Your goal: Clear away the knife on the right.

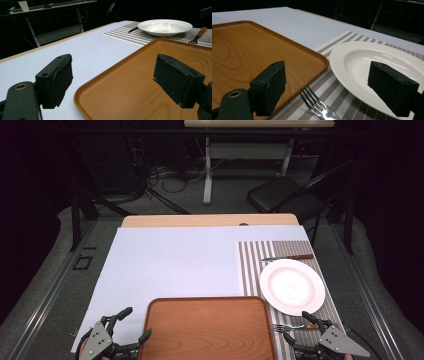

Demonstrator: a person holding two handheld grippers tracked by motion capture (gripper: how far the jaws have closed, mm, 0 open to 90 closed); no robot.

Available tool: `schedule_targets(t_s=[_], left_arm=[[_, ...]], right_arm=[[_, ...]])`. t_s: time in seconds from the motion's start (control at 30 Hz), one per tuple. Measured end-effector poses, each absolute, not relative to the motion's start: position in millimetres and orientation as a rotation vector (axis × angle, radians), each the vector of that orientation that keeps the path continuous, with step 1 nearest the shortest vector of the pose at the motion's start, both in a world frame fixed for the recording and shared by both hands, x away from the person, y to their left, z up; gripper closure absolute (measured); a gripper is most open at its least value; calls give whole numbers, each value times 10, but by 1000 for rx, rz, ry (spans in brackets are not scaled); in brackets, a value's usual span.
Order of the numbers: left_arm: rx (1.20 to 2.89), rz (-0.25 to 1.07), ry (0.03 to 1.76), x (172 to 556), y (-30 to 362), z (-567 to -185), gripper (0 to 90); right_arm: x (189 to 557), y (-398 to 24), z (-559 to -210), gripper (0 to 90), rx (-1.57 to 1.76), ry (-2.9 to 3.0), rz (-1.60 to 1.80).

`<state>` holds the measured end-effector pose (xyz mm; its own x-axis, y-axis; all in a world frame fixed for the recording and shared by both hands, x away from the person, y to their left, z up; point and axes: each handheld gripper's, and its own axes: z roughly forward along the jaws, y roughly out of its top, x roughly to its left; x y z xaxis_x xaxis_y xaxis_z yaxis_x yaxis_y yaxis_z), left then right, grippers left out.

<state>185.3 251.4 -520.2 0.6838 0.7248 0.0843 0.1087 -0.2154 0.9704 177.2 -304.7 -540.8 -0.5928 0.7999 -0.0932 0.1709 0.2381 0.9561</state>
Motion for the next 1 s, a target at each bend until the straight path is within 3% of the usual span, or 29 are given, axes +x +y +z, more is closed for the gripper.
schedule_targets(t_s=[0.57, 1.0], left_arm=[[1733, 662, 693, 1828, 2513, -5216, 156], [1737, 657, 697, 1846, 2485, -5230, 156]], right_arm=[[1798, -3133, -5385, 142, 915, 2004, 1307], [1938, -3482, -5192, 143, 961, 2080, 1245]])
